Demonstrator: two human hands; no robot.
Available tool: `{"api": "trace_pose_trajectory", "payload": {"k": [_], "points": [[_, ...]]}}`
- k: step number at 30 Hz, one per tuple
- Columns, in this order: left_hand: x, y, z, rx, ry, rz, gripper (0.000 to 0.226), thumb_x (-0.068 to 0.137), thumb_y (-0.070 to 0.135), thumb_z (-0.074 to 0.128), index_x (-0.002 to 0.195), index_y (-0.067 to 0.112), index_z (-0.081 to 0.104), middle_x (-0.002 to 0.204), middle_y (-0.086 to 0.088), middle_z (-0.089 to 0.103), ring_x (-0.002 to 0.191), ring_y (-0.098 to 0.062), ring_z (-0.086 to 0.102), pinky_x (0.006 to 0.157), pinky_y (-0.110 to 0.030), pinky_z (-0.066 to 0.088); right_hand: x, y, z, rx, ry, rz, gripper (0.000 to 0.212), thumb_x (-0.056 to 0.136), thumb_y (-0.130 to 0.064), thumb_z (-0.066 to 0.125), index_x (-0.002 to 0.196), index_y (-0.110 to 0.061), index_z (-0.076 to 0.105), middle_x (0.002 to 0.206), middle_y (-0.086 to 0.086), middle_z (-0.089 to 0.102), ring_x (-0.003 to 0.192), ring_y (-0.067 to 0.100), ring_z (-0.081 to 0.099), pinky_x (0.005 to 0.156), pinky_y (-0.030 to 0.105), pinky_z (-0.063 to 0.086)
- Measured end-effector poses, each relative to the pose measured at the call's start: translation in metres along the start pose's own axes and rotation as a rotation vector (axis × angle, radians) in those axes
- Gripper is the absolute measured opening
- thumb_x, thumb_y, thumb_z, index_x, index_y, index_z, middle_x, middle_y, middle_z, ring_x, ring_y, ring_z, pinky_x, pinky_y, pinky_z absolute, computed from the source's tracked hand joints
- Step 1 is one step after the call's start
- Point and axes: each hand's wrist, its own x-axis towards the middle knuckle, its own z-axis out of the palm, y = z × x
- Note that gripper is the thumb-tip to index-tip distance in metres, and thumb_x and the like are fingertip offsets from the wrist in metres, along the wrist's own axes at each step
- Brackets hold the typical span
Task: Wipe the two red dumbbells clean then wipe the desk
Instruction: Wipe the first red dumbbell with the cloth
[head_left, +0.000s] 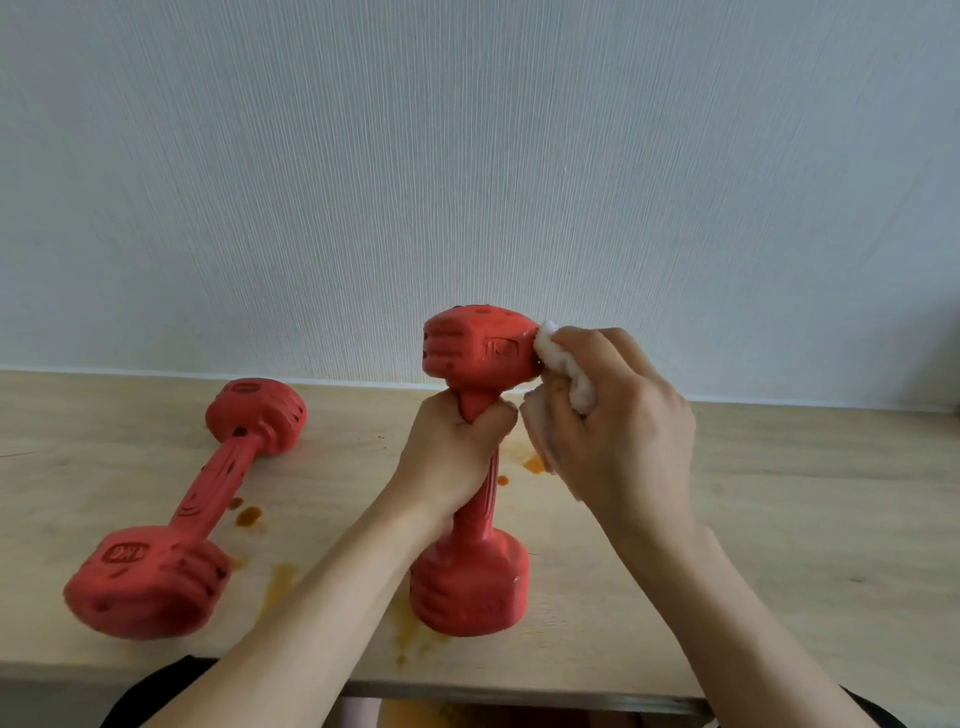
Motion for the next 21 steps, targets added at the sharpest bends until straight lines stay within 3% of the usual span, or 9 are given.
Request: {"api": "trace_pose_trajectory", "payload": {"k": [2,4,7,9,14,18,21], "points": [[-0.003,0.001,0.002,-0.008,-0.02,0.032,0.029,0.083,0.013,0.058,0.068,-0.011,0.052,0.059,-0.012,0.04,0.049,-0.013,0.037,0.04,-0.012,0.032,0.002,0.008,0.002,0.005,-0.033,0.071,0.015,0.077,-0.023,0.053,0.085,-0.021,0.066,0.08,-0.004,0.063,0.062,0.024,0.06,0.048,0.027,0.042],[-0.003,0.0,0.006,0.003,-0.04,0.067,0.034,0.077,0.02,0.059,0.066,-0.01,0.049,0.056,-0.01,0.039,0.048,-0.013,0.036,0.042,-0.017,0.03,0.0,0.014,0.003,0.007,-0.048,0.097,0.023,0.077,-0.029,0.044,0.083,-0.019,0.065,0.079,-0.004,0.063,0.062,0.025,0.059,0.048,0.028,0.042],[0.0,0.001,0.008,0.004,-0.023,0.053,0.035,0.069,0.027,0.052,0.065,-0.007,0.049,0.056,-0.01,0.039,0.048,-0.013,0.037,0.044,-0.021,0.03,-0.003,0.008,0.001,-0.007,0.014,0.053,0.014,0.074,-0.017,0.06,0.087,-0.018,0.065,0.081,-0.002,0.063,0.063,0.023,0.06,0.047,0.026,0.039],[0.003,0.001,0.007,-0.002,-0.008,0.026,0.029,0.067,0.027,0.05,0.064,-0.001,0.052,0.057,-0.01,0.04,0.044,-0.01,0.038,0.04,-0.016,0.032,-0.005,0.001,0.001,-0.006,0.039,-0.009,0.024,0.073,-0.013,0.068,0.096,-0.019,0.067,0.09,-0.003,0.064,0.071,0.02,0.063,0.047,0.028,0.043],[0.003,0.0,0.003,-0.046,-0.022,0.013,0.024,0.071,0.024,0.053,0.064,0.001,0.055,0.056,-0.011,0.044,0.041,-0.008,0.042,0.039,-0.013,0.035,-0.009,0.003,0.009,0.06,-0.004,-0.048,0.042,0.076,-0.008,0.066,0.117,-0.018,0.066,0.106,-0.001,0.063,0.081,0.02,0.065,0.051,0.034,0.051],[0.001,-0.003,0.006,-0.058,-0.033,0.031,0.022,0.074,0.021,0.055,0.058,0.006,0.052,0.054,-0.009,0.042,0.041,-0.009,0.04,0.04,-0.013,0.034,-0.005,0.019,0.015,0.173,-0.036,0.067,0.045,0.077,-0.008,0.061,0.119,-0.021,0.065,0.102,-0.005,0.065,0.079,0.016,0.064,0.059,0.037,0.052],[0.004,-0.002,0.005,-0.077,-0.03,-0.02,0.021,0.073,0.022,0.057,0.056,0.01,0.055,0.051,-0.002,0.048,0.04,-0.005,0.044,0.039,-0.012,0.035,-0.009,0.012,0.011,0.197,0.019,-0.022,0.046,0.076,-0.002,0.065,0.12,-0.017,0.066,0.108,-0.002,0.064,0.085,0.015,0.065,0.062,0.034,0.053]]}}
